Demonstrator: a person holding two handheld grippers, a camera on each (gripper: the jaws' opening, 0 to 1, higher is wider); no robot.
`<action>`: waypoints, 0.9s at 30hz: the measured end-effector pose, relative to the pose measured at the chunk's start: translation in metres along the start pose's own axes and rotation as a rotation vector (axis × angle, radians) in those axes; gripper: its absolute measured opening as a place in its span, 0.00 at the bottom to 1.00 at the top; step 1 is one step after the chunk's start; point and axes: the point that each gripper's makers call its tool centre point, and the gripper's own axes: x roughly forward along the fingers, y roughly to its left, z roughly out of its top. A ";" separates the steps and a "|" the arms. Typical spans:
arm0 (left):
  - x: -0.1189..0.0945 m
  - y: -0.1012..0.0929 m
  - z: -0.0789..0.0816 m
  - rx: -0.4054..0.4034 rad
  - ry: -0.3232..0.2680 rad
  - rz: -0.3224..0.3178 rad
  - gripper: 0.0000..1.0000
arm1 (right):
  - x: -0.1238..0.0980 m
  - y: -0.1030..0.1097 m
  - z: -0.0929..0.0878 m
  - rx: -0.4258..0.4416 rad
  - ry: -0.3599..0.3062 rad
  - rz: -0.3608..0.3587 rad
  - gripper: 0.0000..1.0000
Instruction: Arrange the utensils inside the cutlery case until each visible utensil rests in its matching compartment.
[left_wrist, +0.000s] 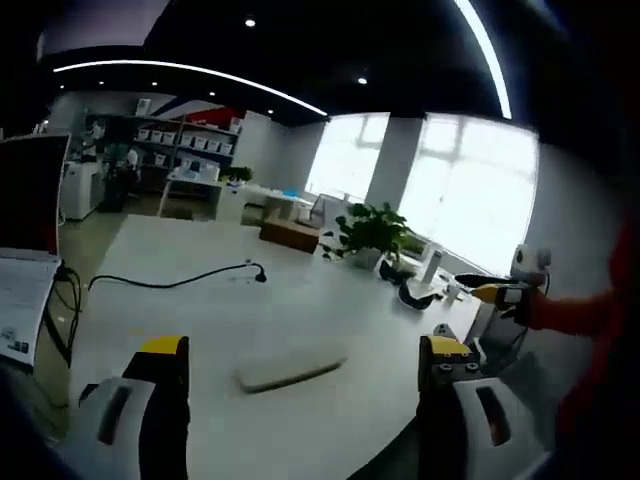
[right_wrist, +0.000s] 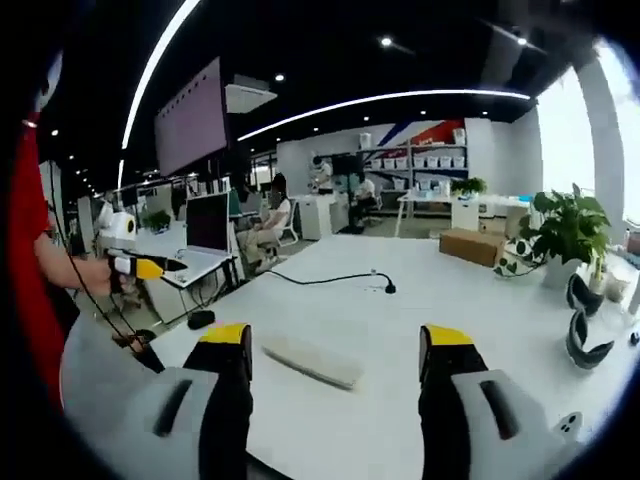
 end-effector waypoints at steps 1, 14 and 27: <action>-0.006 -0.003 0.000 0.015 -0.008 0.009 0.99 | -0.009 0.003 0.003 0.004 -0.020 0.004 0.68; -0.071 -0.041 0.002 0.005 -0.088 0.188 1.00 | -0.028 0.061 -0.011 -0.283 -0.058 0.172 0.79; -0.075 -0.059 0.000 0.028 -0.065 0.261 0.98 | -0.025 0.025 -0.023 -0.251 0.043 0.124 0.66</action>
